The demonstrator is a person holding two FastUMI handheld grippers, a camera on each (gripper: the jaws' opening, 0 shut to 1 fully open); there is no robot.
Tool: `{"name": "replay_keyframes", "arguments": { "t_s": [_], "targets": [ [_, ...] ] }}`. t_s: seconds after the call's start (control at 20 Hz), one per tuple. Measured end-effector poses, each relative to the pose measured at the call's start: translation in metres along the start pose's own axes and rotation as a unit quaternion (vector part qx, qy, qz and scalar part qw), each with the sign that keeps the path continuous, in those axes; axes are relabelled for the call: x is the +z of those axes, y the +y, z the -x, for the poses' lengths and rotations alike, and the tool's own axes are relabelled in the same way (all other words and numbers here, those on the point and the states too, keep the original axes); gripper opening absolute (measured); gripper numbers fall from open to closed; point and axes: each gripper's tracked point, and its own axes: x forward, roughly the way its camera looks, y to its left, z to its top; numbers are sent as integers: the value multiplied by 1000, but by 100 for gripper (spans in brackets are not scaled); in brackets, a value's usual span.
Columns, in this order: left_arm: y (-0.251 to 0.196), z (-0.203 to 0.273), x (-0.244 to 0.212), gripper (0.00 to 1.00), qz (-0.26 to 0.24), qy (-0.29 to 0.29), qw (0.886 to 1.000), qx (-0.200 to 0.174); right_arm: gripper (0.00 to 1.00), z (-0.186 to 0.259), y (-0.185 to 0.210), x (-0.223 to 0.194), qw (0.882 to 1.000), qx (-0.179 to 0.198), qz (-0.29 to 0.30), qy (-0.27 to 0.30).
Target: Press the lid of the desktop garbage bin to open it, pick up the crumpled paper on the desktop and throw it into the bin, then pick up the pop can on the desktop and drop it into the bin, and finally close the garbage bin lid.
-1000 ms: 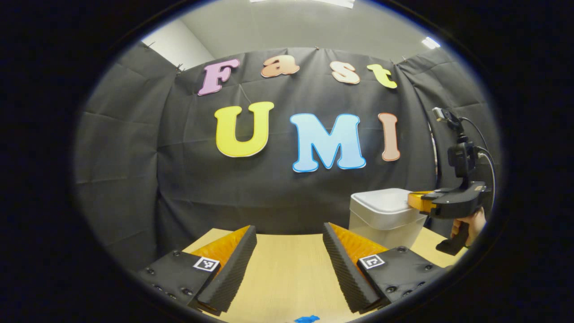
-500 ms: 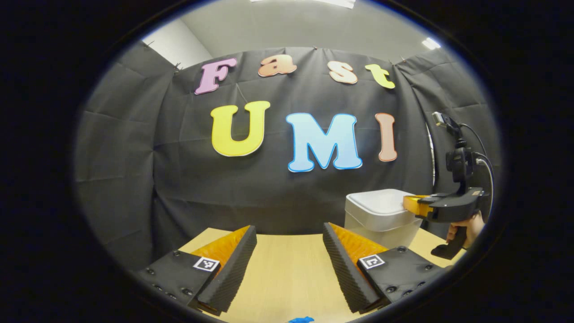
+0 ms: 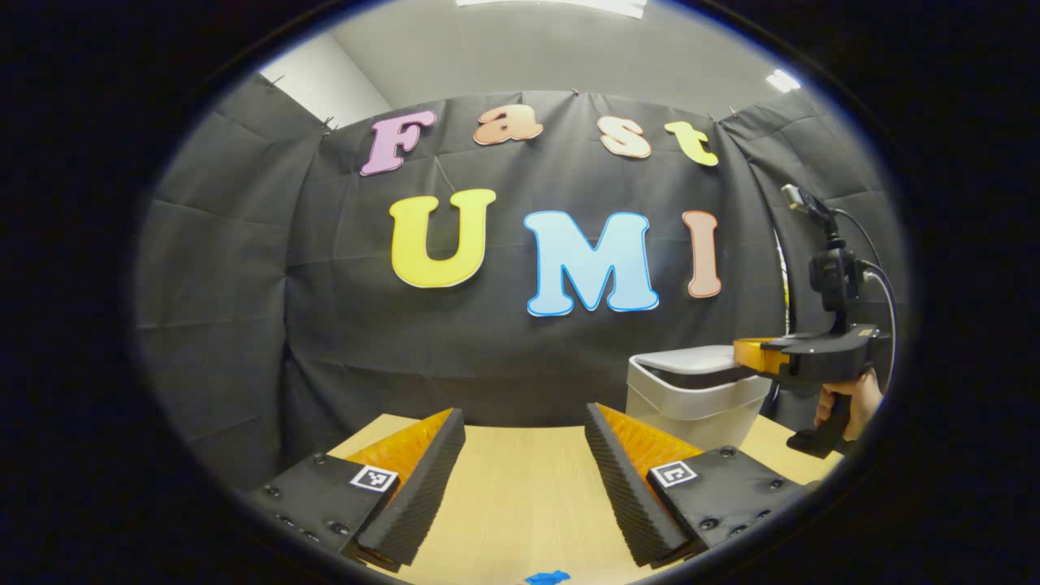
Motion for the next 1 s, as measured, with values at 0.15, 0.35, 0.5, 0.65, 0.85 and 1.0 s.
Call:
{"name": "replay_keyframes", "arguments": {
  "t_s": [0.15,0.35,0.5,0.65,0.85,1.0],
  "targets": [
    [3,6,-1,98,3,0,1000,1,1,9,1,10,1000,-4,5,-13],
    [5,16,-3,98,4,-1,1000,3,1,21,1,15,1000,-6,7,-13],
    [7,21,-8,98,5,2,1000,4,1,31,3,18,1000,-9,7,-17],
    [9,25,-17,98,3,9,1000,4,1,43,3,18,1000,-15,12,-24],
    [10,30,-35,98,0,24,1000,1,6,60,1,20,999,-20,7,-33],
    [10,30,-50,100,-6,34,999,-3,25,71,0,16,999,-29,5,-35]
  ]
}}
